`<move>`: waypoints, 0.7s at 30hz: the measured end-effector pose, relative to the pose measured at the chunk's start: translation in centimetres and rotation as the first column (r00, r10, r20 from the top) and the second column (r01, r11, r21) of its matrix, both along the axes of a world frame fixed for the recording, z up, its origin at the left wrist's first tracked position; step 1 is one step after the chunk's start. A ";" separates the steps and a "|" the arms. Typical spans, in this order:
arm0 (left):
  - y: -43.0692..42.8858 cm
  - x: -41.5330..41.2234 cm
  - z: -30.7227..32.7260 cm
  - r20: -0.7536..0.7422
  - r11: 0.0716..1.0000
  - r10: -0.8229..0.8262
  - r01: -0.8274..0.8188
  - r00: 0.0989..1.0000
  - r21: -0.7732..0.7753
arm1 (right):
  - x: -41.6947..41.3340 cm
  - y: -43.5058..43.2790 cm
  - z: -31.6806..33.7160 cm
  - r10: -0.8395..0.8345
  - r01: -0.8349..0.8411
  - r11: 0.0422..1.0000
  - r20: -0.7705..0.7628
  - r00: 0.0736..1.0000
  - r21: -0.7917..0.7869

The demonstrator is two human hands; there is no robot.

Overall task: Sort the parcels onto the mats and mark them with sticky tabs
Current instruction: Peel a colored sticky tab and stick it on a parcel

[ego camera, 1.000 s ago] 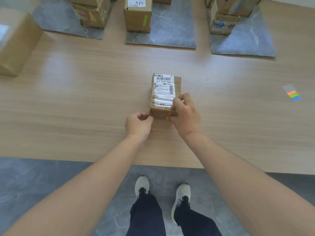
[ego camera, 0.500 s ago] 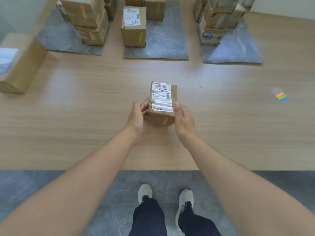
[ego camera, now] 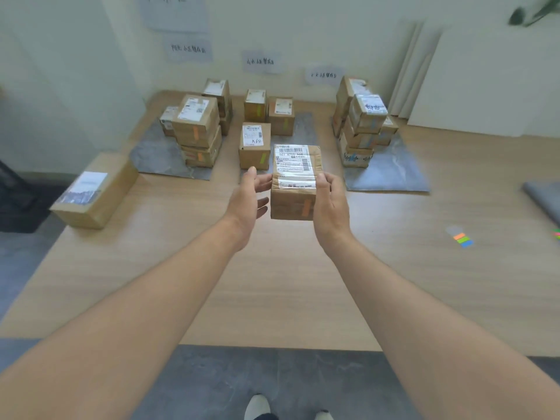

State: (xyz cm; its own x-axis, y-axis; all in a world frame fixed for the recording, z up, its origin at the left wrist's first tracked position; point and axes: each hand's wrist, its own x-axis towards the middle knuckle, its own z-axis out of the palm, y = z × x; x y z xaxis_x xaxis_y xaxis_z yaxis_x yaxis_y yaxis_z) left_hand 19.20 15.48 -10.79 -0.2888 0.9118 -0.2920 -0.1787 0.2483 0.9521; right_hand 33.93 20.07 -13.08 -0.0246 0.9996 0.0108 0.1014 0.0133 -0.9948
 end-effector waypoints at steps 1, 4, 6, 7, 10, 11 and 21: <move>0.0 0.1 1.6 -0.013 1.000 0.002 -0.002 1.000 0.029 | 0.1 0.2 1.5 0.007 -0.007 1.000 -0.006 1.000 0.020; 0.0 0.7 6.1 -0.044 0.993 0.044 -0.038 0.998 0.112 | 0.5 0.7 5.9 0.032 -0.031 0.996 -0.007 0.999 0.083; 0.0 1.1 8.9 -0.043 0.986 0.071 -0.063 0.997 0.157 | 1.1 1.1 8.6 0.052 -0.052 0.989 0.007 0.999 0.137; 0.0 1.3 10.2 -0.048 0.982 0.080 -0.071 0.996 0.173 | 1.4 1.3 9.9 0.063 -0.065 0.985 0.021 0.998 0.159; 0.2 2.3 13.6 -0.089 0.973 0.115 -0.094 0.989 0.209 | 2.4 1.8 13.6 0.093 -0.099 0.972 0.036 0.995 0.214; 0.3 2.8 14.8 -0.089 0.969 0.134 -0.112 0.987 0.220 | 2.9 1.9 14.7 0.099 -0.107 0.966 0.044 0.994 0.234; 1.5 5.1 21.4 -0.079 0.927 0.225 -0.189 0.971 0.324 | 5.8 3.3 22.2 0.200 -0.218 0.912 0.086 0.976 0.349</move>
